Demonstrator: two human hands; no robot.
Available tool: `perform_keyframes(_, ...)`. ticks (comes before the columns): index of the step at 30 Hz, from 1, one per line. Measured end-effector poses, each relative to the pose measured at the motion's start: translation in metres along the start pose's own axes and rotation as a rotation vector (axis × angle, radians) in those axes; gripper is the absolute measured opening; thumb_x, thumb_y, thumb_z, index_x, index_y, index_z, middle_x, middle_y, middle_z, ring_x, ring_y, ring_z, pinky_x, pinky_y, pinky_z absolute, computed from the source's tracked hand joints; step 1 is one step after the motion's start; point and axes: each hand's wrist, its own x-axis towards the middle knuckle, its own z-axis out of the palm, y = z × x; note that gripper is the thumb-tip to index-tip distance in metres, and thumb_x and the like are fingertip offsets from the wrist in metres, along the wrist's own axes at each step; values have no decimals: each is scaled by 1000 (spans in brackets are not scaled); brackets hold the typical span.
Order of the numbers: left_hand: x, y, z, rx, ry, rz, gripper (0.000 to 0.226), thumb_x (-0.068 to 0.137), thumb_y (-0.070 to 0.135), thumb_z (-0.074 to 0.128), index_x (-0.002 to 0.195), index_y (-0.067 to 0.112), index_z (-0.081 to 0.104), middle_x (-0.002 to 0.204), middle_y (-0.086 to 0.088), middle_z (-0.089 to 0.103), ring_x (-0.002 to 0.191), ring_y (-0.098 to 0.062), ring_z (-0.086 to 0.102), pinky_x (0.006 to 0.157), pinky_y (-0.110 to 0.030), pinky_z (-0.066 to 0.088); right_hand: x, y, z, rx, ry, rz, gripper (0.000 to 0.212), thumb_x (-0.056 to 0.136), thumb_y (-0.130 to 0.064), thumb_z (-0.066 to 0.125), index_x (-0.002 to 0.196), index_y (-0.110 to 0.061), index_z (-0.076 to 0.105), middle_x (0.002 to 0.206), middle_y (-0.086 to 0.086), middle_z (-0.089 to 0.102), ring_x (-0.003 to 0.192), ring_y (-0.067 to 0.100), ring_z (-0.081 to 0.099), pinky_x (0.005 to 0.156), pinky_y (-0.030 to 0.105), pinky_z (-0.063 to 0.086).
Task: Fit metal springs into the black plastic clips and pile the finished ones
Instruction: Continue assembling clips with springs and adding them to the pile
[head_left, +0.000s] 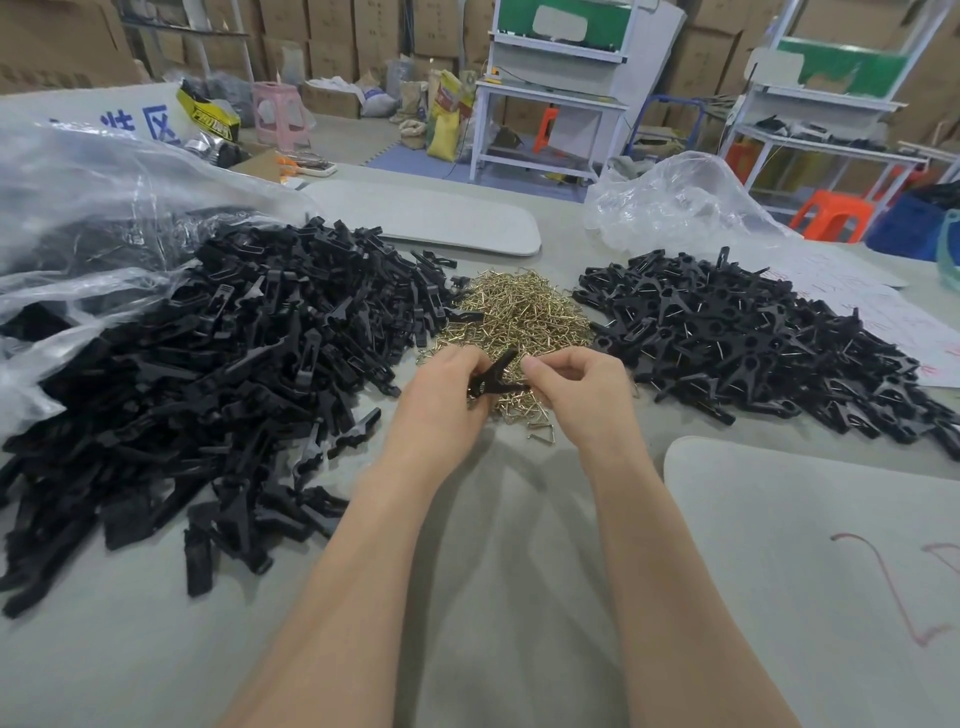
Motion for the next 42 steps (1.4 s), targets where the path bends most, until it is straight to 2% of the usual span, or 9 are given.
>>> perform_keyframes(15,-1,2,0,32,5,23,17,84,12,68,99,16,62,100,2,59,93,-20,57,84,-40,49,-2,4,11,-135,139,-53,18,84,-25,69,68,-16,66,56,-8,55,54,5,47,56,22,36)
perform_keyframes(19,0,3,0,30,1,26,17,83,12,69,98,16,62,99,2,59,91,-19,58,84,-40,50,-3,4,11,-168,155,-80,25,84,-24,69,60,-26,60,55,-12,55,52,0,48,51,10,34)
perform_keyframes(23,0,3,0,46,1,44,21,82,12,70,101,16,63,99,2,59,90,-20,57,82,-40,49,-3,5,14,-181,141,-112,28,83,-22,68,58,-28,57,58,-13,58,57,2,52,53,10,35)
perform_keyframes(27,0,1,-2,37,-24,53,21,82,12,69,102,15,64,99,2,58,92,-20,57,84,-40,50,0,5,8,-139,-17,-51,22,83,-20,71,62,-24,62,62,-7,62,62,8,55,60,19,43)
perform_keyframes(30,0,3,-5,-41,-50,87,21,83,11,69,103,15,65,99,4,59,94,-18,58,86,-39,50,4,3,-9,95,-250,151,17,81,-26,73,69,-19,64,71,-1,66,72,14,60,68,24,47)
perform_keyframes(35,-3,11,-8,-194,-109,148,21,79,9,73,99,14,67,93,4,61,87,-12,59,83,-23,50,6,7,-28,404,-561,381,27,66,-46,70,71,-20,73,77,5,70,68,17,67,69,29,56)
perform_keyframes(37,-2,13,-9,-176,-127,184,21,80,10,73,98,17,66,88,8,60,84,-11,57,80,-18,47,6,11,-27,467,-663,426,39,69,-46,66,91,-14,72,82,10,70,71,21,69,71,32,59)
perform_keyframes(39,-2,15,-11,-165,-135,231,19,79,12,74,93,21,65,81,12,58,79,-7,55,75,-11,41,5,15,-25,539,-728,429,46,72,-45,61,100,-9,66,81,12,70,71,22,71,70,32,60)
perform_keyframes(42,-2,17,-11,-170,-116,272,20,78,14,75,97,12,68,90,5,61,84,-11,55,77,-12,40,7,20,-22,598,-719,385,37,72,-43,60,87,-11,72,71,5,70,64,13,70,63,27,59)
